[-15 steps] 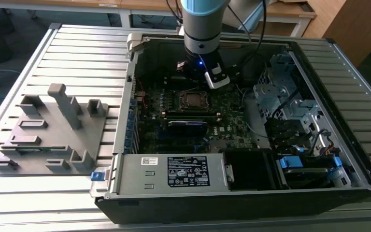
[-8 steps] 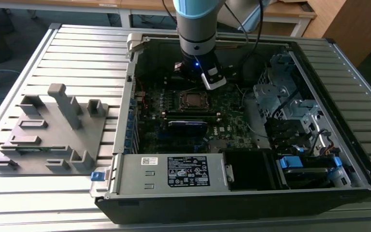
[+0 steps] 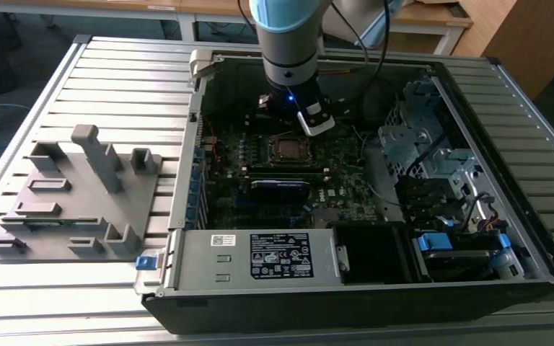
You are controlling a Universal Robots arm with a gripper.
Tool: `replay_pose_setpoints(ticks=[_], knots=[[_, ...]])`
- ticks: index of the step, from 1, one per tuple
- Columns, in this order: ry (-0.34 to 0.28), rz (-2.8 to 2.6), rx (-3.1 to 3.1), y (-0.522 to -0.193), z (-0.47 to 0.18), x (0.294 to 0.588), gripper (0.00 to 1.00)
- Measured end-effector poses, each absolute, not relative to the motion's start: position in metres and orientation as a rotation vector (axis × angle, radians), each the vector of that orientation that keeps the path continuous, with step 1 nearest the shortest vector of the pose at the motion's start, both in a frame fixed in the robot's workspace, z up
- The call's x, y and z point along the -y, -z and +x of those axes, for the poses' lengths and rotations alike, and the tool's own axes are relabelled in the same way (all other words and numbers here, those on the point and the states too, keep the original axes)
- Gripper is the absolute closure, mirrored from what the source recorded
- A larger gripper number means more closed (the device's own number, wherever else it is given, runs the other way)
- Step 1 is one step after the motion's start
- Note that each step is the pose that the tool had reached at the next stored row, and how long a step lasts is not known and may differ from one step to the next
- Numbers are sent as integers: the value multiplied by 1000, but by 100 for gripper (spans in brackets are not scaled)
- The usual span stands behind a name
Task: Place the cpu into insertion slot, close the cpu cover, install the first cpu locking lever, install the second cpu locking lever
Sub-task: 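Install the first cpu locking lever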
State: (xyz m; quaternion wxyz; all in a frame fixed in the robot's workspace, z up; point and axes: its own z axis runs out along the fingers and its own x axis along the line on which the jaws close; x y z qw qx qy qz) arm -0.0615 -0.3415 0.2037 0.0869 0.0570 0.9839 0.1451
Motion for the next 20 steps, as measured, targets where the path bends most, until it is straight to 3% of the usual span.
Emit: replay_pose_setpoints(ticks=[20], knots=[[-445, 153, -2861, -197, -72, 343, 90]])
